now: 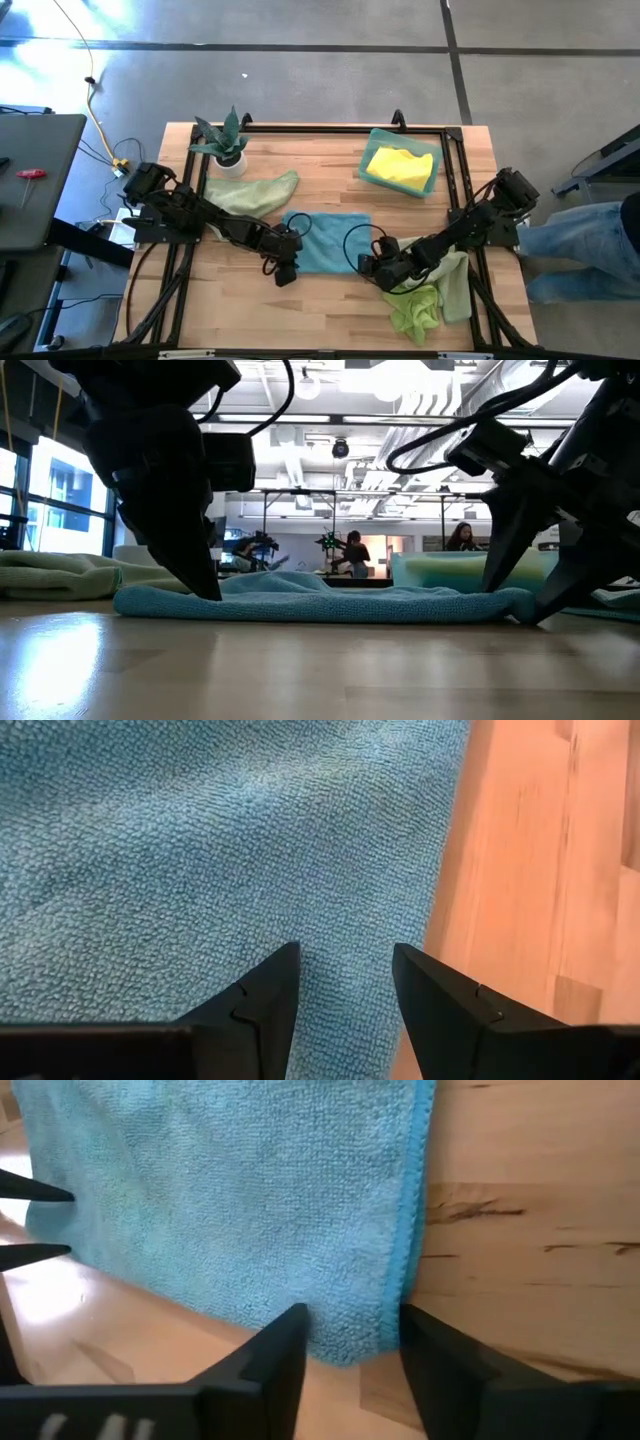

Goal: Fold microfiber towels
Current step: Fold the blue microfiber cloth

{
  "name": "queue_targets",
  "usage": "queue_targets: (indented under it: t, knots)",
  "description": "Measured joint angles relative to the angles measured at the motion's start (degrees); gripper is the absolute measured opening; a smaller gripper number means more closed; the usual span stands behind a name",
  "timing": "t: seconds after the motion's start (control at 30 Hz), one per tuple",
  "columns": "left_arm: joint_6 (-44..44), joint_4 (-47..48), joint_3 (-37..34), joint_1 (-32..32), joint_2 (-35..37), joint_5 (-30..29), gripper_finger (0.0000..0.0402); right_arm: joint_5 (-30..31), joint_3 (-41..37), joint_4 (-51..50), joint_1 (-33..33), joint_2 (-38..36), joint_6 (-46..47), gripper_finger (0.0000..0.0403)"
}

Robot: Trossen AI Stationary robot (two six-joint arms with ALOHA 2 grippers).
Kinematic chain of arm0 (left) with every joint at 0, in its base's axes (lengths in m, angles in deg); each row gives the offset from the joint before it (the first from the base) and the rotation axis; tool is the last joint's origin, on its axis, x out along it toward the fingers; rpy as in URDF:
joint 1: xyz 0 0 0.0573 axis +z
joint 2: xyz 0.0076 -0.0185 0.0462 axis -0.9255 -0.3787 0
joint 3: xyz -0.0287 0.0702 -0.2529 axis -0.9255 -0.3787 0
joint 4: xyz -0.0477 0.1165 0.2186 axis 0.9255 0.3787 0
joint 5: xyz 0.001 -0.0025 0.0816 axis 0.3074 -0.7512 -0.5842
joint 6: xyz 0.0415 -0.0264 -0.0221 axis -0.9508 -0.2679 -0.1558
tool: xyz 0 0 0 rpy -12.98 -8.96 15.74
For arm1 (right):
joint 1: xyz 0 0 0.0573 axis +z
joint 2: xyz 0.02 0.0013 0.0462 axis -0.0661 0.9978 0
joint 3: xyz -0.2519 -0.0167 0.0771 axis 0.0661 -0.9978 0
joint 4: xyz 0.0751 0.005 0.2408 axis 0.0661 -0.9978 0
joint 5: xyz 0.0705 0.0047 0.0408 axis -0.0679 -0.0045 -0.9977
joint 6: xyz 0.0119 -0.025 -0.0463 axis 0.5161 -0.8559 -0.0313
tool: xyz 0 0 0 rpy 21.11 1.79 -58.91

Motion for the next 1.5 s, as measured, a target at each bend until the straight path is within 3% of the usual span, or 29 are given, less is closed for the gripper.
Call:
queue_targets:
  t: [0.37,0.6,0.87,1.13,1.27,1.5]
  knots:
    - [2.86,-0.18,0.0,-0.37,0.0,0.03,0.0152,-1.93,-0.23,-0.65,-0.11,-0.21,-0.74,0.0008]
    - [4.73,-0.23,0.0,-0.37,0.0,0.18,0.0152,-1.51,0.07,-1.28,-0.62,-3.09,-3.38,0.0003]
    - [6.02,-0.24,0.0,-1.49,0.0,-0.09,0.0152,-5.42,8.37,-13.46,-5.37,-4.93,-14.99,0.0001]
    - [9.55,-0.33,0.02,-2.05,0.0,-0.14,0.0152,-6.95,13.95,-12.98,-11.5,-2.6,-27.17,0.0001]
    - [10.5,-0.35,0.02,-2.05,0.02,2.83,0.0152,-8.12,16.64,-12.25,-13.88,-0.84,-32.52,0.0001]
    - [10.74,-0.39,0.55,-2.88,2.39,3.43,0.0152,-13.27,21.5,-10.22,-16.9,5.74,-39.81,0.0001]
